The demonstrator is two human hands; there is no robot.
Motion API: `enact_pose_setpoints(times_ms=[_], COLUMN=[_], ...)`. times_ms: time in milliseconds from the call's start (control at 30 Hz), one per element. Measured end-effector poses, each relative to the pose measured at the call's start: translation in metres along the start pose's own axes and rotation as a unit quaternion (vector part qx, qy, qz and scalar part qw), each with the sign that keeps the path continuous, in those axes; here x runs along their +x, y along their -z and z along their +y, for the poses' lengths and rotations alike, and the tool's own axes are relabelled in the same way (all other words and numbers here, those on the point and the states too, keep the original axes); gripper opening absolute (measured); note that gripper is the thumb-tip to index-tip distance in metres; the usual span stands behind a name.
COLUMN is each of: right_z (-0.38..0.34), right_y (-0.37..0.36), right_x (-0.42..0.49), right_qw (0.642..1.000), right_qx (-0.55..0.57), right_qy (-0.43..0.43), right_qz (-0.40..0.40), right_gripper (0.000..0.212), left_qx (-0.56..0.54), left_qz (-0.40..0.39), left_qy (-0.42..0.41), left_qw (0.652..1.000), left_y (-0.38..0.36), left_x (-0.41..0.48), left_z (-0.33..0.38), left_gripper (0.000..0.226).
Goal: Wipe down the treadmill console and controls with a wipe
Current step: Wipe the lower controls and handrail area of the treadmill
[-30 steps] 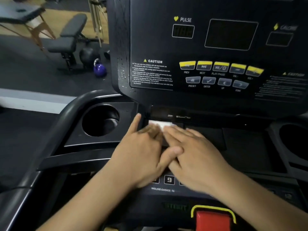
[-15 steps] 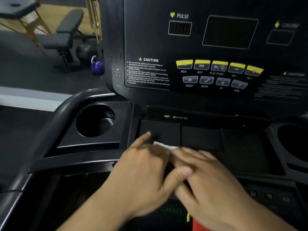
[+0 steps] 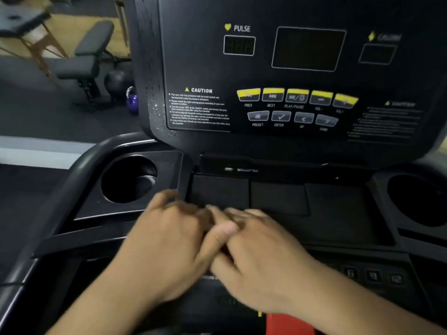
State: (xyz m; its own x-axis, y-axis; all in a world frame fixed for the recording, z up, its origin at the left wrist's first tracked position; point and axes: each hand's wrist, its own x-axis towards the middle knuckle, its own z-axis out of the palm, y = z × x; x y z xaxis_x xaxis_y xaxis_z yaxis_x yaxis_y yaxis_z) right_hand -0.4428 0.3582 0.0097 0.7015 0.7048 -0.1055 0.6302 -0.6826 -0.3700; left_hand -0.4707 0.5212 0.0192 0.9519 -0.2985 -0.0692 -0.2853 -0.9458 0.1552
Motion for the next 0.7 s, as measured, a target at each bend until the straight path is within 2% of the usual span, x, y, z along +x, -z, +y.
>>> enact_pose_setpoints(times_ms=[100,200,300,433,533,700], right_z=[-0.017,-0.011,0.012,0.047,0.052,0.033], right_y=[0.0,0.001,0.006,0.014,0.012,0.002], right_x=[0.011,-0.005,-0.034,-0.081,-0.09,-0.046], right_qw=[1.0,0.999,0.999,0.989,0.987,0.995], right_qx=[0.025,0.04,-0.015,-0.082,-0.067,-0.024], right_qy=[0.014,0.001,-0.035,-0.126,-0.146,-0.093], right_qz=[-0.008,-0.003,0.004,0.01,0.002,-0.01], right_gripper=[0.049,0.061,0.064,0.055,0.056,0.07], left_qx=[0.009,-0.007,-0.054,-0.067,-0.047,0.003], left_qz=[-0.005,0.016,-0.009,-0.02,-0.009,-0.002], left_qy=[-0.009,-0.051,-0.09,-0.113,-0.093,-0.035], left_qw=[1.0,0.999,0.994,0.991,0.995,0.999], left_y=[0.003,-0.005,-0.014,-0.031,-0.035,-0.019], left_x=[-0.005,-0.007,0.005,0.027,0.025,0.015], left_z=[-0.011,-0.006,0.023,0.074,0.084,0.05], left_gripper=[0.082,0.074,0.076,0.077,0.074,0.08])
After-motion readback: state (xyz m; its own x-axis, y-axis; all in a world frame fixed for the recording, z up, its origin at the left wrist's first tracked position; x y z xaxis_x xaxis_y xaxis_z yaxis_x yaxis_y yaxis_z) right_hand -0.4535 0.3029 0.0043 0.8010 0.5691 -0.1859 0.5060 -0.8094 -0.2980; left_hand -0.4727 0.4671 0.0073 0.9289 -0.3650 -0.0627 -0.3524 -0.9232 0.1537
